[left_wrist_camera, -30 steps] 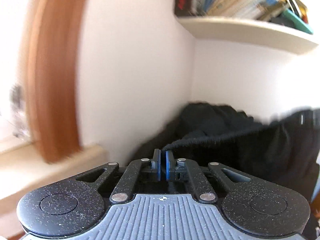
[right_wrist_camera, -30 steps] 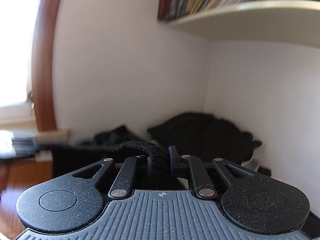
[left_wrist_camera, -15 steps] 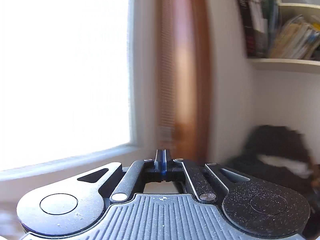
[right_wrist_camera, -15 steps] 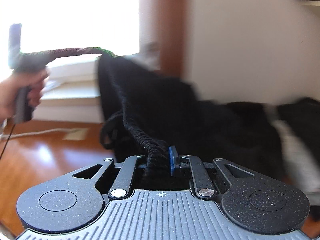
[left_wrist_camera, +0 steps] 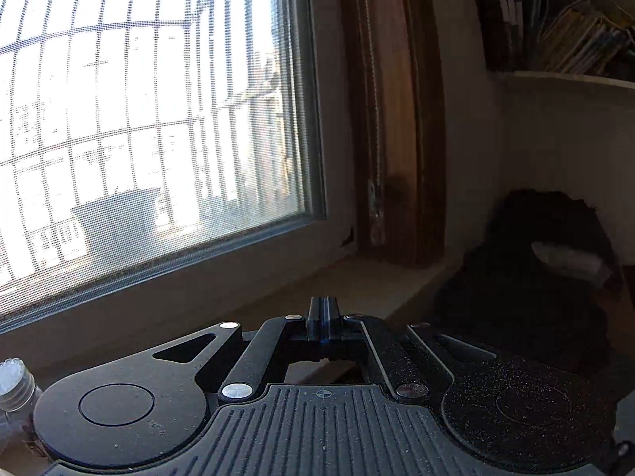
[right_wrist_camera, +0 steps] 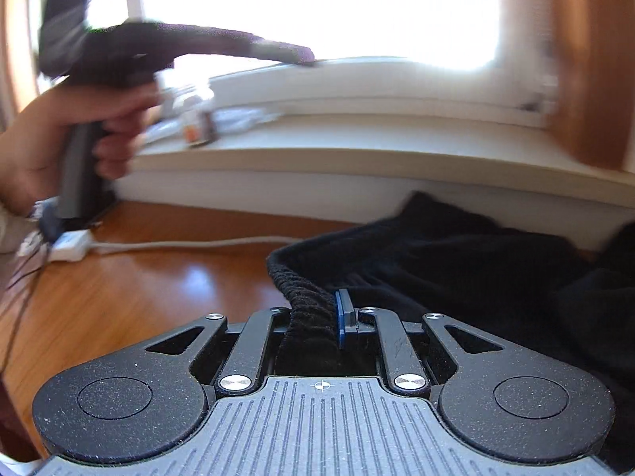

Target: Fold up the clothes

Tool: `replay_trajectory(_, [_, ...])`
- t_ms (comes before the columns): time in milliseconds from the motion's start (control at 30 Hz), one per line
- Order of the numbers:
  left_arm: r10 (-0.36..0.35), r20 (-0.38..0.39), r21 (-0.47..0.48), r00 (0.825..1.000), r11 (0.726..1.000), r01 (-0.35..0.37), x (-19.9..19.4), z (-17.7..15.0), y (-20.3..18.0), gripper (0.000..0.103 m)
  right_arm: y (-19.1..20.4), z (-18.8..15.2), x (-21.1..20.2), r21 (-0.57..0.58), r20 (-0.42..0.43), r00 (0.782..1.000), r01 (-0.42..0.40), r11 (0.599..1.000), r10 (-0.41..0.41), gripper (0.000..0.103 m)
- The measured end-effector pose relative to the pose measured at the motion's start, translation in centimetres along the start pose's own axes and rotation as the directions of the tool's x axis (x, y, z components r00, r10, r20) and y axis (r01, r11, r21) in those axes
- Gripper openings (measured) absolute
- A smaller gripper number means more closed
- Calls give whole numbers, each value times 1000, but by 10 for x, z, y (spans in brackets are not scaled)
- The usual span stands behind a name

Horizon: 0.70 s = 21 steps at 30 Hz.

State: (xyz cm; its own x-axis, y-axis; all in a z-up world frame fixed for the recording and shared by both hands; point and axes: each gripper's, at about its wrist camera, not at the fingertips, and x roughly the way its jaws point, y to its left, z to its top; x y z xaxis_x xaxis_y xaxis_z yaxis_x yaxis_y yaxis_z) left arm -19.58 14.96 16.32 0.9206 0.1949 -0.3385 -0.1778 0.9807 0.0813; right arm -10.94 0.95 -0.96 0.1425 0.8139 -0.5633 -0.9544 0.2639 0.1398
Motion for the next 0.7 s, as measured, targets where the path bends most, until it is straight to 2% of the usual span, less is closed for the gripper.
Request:
replay_trajectory(167, [-38,-24,15,999,999,38,7,2,-17,2,44,4,27,-42,-23,994,-104,994,103,14])
replay_trajectory(367, [-70,-51,12,996,997,71,5,-14,-22,2,50,3,40,-49,-40,995,-92,995,90,16])
replay_trajectory(400, [-73,-57,9,996,997,74,6,-16,-22,7,51,3,40,-50,-37,996,-87,995,85,18])
replay_trajectory(433, [-77,-63,5,995,997,77,8,-17,-21,11,50,1,36,-51,-34,996,-82,995,81,22])
replay_trajectory(467, [-82,-71,5,994,997,82,10,-19,-22,18,48,-1,30,-54,-29,997,-77,996,75,31])
replay_trajectory(567, [-106,-94,3,990,994,107,21,-29,-27,24,41,-6,10,-63,-9,999,-52,997,52,49])
replay_trajectory(667, [-143,-120,-6,982,990,143,38,-42,-38,39,24,-14,-20,-61,14,1000,-20,998,21,61])
replay_trajectory(700, [-153,-126,-1,980,988,154,44,-45,-44,40,13,-17,-32,-48,25,1000,-9,999,10,62])
